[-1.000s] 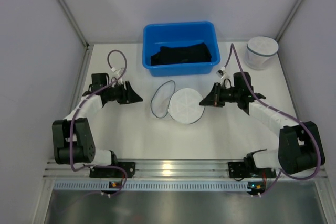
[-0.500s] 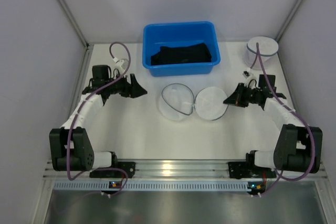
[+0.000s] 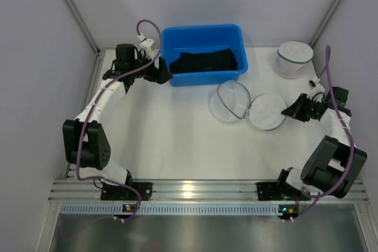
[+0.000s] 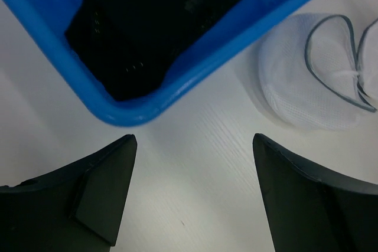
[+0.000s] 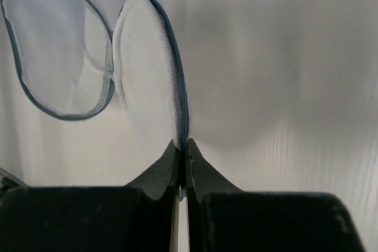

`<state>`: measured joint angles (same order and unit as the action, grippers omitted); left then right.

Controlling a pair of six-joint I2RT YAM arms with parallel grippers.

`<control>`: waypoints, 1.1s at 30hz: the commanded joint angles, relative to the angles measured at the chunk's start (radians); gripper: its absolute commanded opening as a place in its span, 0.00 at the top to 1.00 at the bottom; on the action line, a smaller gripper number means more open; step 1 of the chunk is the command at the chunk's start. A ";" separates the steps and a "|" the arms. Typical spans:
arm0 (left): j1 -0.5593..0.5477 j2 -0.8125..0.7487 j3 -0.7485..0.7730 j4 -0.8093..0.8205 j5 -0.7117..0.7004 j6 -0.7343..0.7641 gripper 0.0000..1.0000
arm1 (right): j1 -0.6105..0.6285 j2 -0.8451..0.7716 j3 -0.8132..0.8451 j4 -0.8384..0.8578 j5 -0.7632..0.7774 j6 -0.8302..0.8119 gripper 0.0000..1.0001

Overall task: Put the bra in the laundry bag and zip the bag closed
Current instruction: Move the laundry bag to the center of the board.

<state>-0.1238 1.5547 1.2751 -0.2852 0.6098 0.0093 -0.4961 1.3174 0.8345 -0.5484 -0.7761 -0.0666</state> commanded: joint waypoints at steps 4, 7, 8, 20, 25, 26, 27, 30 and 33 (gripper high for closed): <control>-0.063 0.244 0.335 0.043 -0.241 -0.006 0.15 | -0.025 0.051 0.044 0.002 0.104 -0.079 1.00; -0.082 0.382 0.530 0.044 -0.272 -0.006 0.15 | -0.041 0.094 0.081 -0.024 0.130 -0.088 0.77; -0.088 0.422 0.565 0.043 -0.300 -0.035 0.15 | -0.044 0.101 0.093 -0.037 0.133 -0.090 0.70; -0.172 0.809 0.866 0.066 -0.564 -0.157 0.19 | -0.048 0.069 0.192 -0.166 0.155 -0.095 0.20; -0.230 0.861 0.897 0.064 -0.737 -0.141 0.16 | -0.048 0.040 0.184 -0.173 0.138 -0.084 0.08; -0.235 0.867 0.900 0.063 -0.758 -0.144 0.16 | -0.048 0.034 0.181 -0.174 0.126 -0.075 0.08; -0.241 0.880 0.903 0.064 -0.780 -0.146 0.16 | -0.048 0.032 0.173 -0.174 0.120 -0.070 0.08; -0.258 0.897 0.920 0.063 -0.884 -0.147 0.19 | -0.048 0.025 0.160 -0.173 0.104 -0.067 0.08; -0.267 0.904 0.919 0.060 -0.969 -0.147 0.19 | -0.048 0.025 0.153 -0.174 0.089 -0.073 0.07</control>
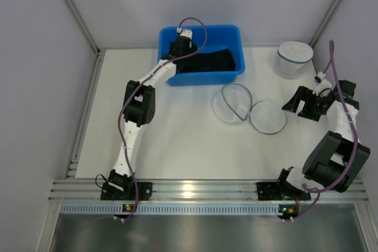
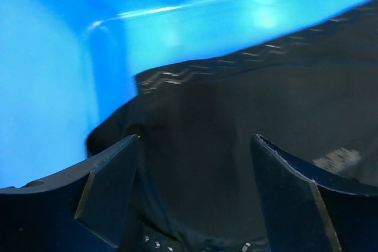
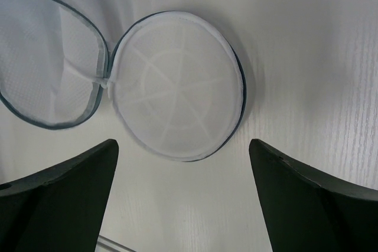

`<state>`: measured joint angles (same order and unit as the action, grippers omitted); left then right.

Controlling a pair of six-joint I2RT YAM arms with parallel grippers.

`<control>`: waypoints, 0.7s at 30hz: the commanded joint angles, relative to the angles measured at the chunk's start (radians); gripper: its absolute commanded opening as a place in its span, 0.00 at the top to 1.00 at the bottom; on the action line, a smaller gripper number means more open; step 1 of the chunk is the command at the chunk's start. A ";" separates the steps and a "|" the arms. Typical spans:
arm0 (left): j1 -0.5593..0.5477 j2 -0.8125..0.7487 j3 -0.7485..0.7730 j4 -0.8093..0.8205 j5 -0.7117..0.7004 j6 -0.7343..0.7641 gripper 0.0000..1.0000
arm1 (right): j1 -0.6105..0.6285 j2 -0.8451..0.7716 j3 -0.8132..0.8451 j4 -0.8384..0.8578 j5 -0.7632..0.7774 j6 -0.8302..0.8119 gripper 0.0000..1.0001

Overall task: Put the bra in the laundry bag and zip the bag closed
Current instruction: Move the laundry bag to the center of the board, then pick up the bra from the bin.

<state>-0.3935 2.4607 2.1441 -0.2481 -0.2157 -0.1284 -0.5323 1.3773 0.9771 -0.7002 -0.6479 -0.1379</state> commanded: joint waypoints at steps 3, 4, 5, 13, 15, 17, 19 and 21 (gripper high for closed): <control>-0.013 0.009 0.046 0.024 -0.215 -0.020 0.20 | -0.012 -0.034 0.008 -0.024 -0.059 0.000 0.07; -0.016 0.017 0.046 0.023 -0.221 -0.027 0.20 | -0.012 -0.035 0.006 -0.024 -0.062 0.001 0.07; -0.016 0.023 0.046 0.024 -0.244 -0.031 0.21 | -0.012 -0.035 0.005 -0.025 -0.070 0.003 0.07; -0.024 0.076 0.042 0.017 -0.238 -0.042 0.22 | -0.012 -0.041 0.018 -0.044 -0.081 -0.019 0.07; -0.024 0.090 0.045 0.017 -0.208 -0.043 0.23 | -0.012 -0.034 0.029 -0.047 -0.084 -0.019 0.07; -0.024 0.095 0.046 0.017 -0.192 -0.048 0.33 | -0.012 -0.029 0.035 -0.056 -0.087 -0.020 0.07; -0.024 0.100 0.048 0.017 -0.157 -0.053 0.47 | -0.012 -0.023 0.043 -0.062 -0.088 -0.022 0.08; -0.024 0.095 0.054 0.020 -0.140 -0.057 0.75 | -0.012 -0.023 0.048 -0.065 -0.091 -0.022 0.08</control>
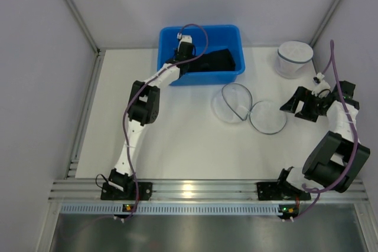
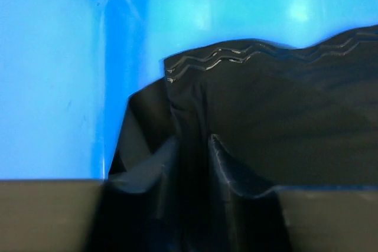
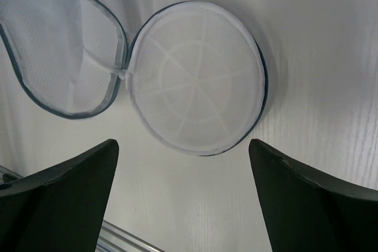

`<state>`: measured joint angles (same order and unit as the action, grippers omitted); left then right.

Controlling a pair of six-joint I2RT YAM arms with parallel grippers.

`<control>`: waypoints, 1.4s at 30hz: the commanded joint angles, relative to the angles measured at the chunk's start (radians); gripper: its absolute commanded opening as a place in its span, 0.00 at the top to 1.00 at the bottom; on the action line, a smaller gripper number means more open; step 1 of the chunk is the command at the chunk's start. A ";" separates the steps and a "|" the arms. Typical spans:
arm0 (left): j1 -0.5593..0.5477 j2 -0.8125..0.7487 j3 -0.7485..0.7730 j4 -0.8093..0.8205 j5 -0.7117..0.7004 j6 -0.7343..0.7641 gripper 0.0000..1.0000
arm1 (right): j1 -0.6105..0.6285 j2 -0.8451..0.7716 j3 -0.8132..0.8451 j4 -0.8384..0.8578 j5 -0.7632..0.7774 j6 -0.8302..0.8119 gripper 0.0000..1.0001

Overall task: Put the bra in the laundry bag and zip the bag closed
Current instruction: Pick up the bra from the bin.

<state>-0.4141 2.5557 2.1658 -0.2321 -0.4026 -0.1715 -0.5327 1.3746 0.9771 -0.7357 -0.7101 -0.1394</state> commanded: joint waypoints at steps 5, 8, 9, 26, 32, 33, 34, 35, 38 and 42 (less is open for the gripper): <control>-0.002 -0.049 0.042 0.020 0.091 0.001 1.00 | -0.012 -0.017 0.052 -0.025 -0.043 -0.017 0.08; -0.002 -0.096 0.051 0.040 0.116 0.039 1.00 | -0.012 -0.019 0.041 -0.015 -0.060 -0.011 0.09; 0.000 -0.110 0.052 0.043 0.128 0.049 1.00 | -0.012 -0.020 0.038 -0.013 -0.068 -0.011 0.10; -0.075 -0.423 -0.043 0.059 0.173 0.233 1.00 | -0.012 -0.077 0.011 -0.019 -0.135 -0.046 0.11; -0.152 -0.599 -0.127 0.060 0.163 0.314 1.00 | -0.012 -0.095 -0.012 0.001 -0.169 -0.043 0.11; -0.160 -0.623 -0.135 0.056 0.163 0.316 1.00 | -0.012 -0.097 -0.014 0.004 -0.172 -0.042 0.11; -0.164 -0.643 -0.141 0.039 0.162 0.316 1.00 | -0.012 -0.104 -0.017 0.007 -0.176 -0.040 0.11; -0.175 -0.679 -0.150 0.025 0.154 0.311 1.00 | -0.012 -0.108 -0.023 0.009 -0.186 -0.040 0.11; -0.189 -0.744 -0.187 -0.012 0.153 0.293 1.00 | -0.010 -0.124 -0.034 0.019 -0.204 -0.042 0.11; -0.193 -0.868 -0.260 -0.076 0.195 0.247 1.00 | -0.009 -0.137 -0.044 0.028 -0.226 -0.045 0.11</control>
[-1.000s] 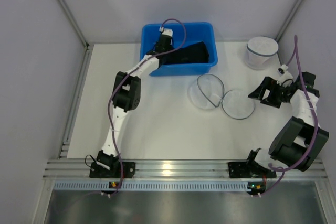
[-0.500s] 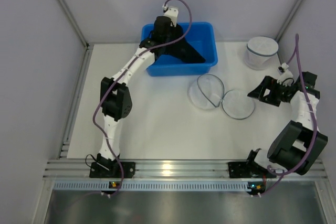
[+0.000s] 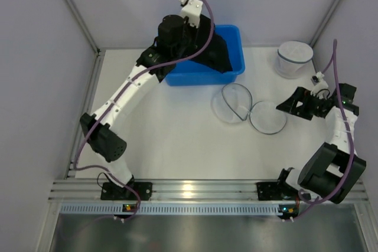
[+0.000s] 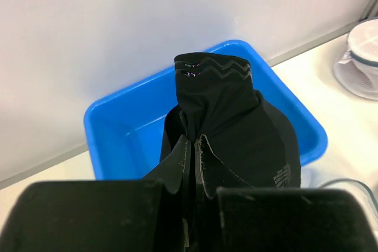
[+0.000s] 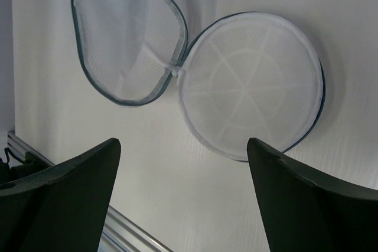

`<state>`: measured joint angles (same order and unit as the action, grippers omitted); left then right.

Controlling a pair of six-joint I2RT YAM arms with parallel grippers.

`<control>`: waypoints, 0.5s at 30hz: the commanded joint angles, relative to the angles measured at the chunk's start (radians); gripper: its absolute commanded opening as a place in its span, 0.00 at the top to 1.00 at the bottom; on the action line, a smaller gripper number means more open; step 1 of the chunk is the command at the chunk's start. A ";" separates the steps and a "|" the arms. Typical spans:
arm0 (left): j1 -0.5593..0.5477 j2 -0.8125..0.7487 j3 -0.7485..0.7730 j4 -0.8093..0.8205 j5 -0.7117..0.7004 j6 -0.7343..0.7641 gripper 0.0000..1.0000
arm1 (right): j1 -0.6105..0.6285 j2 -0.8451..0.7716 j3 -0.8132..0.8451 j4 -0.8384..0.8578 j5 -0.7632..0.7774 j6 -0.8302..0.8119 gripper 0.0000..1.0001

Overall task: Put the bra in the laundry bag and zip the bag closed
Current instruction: Pick up the bra from the bin, then place the bra at the center of the board.

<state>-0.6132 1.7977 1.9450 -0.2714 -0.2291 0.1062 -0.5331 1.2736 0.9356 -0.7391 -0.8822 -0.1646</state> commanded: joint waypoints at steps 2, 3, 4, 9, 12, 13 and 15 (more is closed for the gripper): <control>0.006 -0.207 -0.122 -0.057 0.075 -0.048 1.00 | -0.001 -0.037 -0.003 0.037 -0.063 -0.023 0.11; 0.006 -0.248 -0.158 -0.071 0.092 -0.053 1.00 | 0.005 -0.039 -0.004 0.040 -0.064 -0.023 0.11; 0.004 -0.320 -0.194 -0.074 0.123 -0.060 1.00 | 0.010 -0.039 -0.004 0.046 -0.066 -0.020 0.11; 0.010 -0.530 -0.426 -0.153 0.223 -0.102 1.00 | 0.050 -0.054 -0.014 0.084 -0.063 0.003 0.11; 0.041 -0.667 -0.605 -0.201 0.309 -0.152 1.00 | 0.113 -0.068 -0.021 0.118 -0.041 0.033 0.11; 0.044 -0.694 -0.654 -0.213 0.324 -0.146 1.00 | 0.130 -0.075 -0.021 0.127 -0.032 0.051 0.11; 0.046 -0.767 -0.780 -0.218 0.349 -0.145 1.00 | 0.180 -0.083 -0.023 0.150 -0.009 0.068 0.11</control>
<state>-0.5770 1.0798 1.2881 -0.4381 0.0341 -0.0055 -0.4221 1.2343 0.9131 -0.6678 -0.9012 -0.1291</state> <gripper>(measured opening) 0.033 0.892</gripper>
